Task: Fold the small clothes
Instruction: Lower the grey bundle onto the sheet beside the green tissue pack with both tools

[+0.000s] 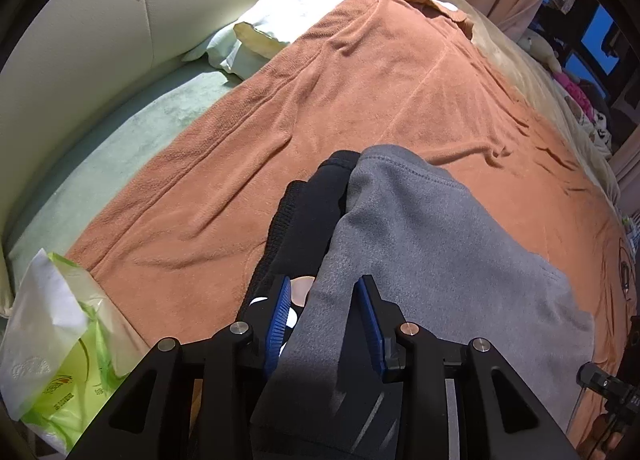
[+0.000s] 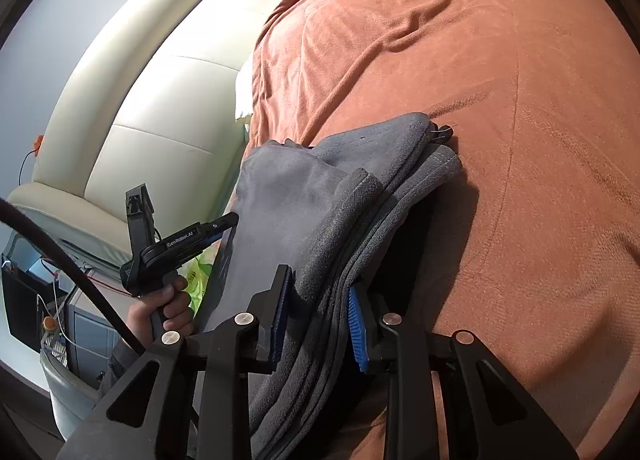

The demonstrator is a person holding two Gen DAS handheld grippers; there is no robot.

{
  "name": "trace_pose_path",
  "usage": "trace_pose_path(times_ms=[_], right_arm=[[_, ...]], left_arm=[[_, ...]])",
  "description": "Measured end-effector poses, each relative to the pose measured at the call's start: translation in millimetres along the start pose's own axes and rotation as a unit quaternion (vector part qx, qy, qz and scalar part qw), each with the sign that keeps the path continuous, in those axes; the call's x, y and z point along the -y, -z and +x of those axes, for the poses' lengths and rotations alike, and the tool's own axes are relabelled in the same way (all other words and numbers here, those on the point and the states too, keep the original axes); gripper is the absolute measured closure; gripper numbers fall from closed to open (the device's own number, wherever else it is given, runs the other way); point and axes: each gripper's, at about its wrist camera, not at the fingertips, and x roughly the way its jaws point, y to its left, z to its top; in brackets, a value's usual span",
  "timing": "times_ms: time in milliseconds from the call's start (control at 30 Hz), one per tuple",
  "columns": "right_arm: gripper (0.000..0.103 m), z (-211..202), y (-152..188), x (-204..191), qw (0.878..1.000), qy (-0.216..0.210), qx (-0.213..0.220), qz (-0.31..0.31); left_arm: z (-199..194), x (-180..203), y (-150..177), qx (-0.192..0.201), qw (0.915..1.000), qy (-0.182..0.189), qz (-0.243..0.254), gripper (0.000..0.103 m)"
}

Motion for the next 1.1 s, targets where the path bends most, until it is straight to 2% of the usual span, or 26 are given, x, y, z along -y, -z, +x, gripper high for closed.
trace_pose_path(times_ms=[33, 67, 100, 233, 433, 733, 867, 1000, 1100], right_arm=[[0.082, 0.6, -0.3, 0.4, 1.0, 0.0, 0.0, 0.0], [0.085, 1.2, -1.3, 0.9, 1.0, 0.001, 0.0, 0.002], [0.086, 0.2, -1.0, 1.7, 1.0, 0.003, -0.001, 0.003], [0.091, -0.1, -2.0, 0.4, 1.0, 0.004, -0.002, 0.005], [0.092, 1.8, -5.5, -7.2, 1.0, -0.007, 0.001, -0.006], [0.093, 24.7, -13.1, -7.7, 1.0, -0.019, -0.005, -0.016], [0.093, 28.7, -16.0, -8.6, 0.999, -0.016, -0.006, -0.031], [0.092, 24.7, -14.6, 1.4, 1.0, 0.002, -0.012, -0.003], [0.085, 12.7, -11.9, 9.4, 1.0, 0.012, -0.011, 0.02]], left_arm=[[0.0, 2.2, 0.1, 0.001, 1.0, 0.0, 0.004, 0.074], [-0.4, 4.3, 0.2, 0.0, 0.9999, 0.01, 0.007, 0.085], [-1.0, 6.0, 0.5, -0.004, 0.9999, 0.014, 0.008, 0.086], [-3.1, 14.5, 0.9, -0.008, 0.9993, -0.011, 0.036, 0.093], [-22.1, 13.4, -9.0, 0.022, 0.9983, -0.035, 0.041, 0.094], [-9.6, 0.1, -7.0, 0.019, 0.997, -0.07, 0.027, 0.094], [-5.0, -2.8, -5.1, 0.015, 0.9979, -0.061, 0.016, 0.093], [-2.7, 2.1, 2.7, 0.007, 0.9984, -0.053, 0.017, 0.091], [-7.9, 3.3, 10.4, -0.002, 0.9986, -0.052, 0.009, 0.085]])
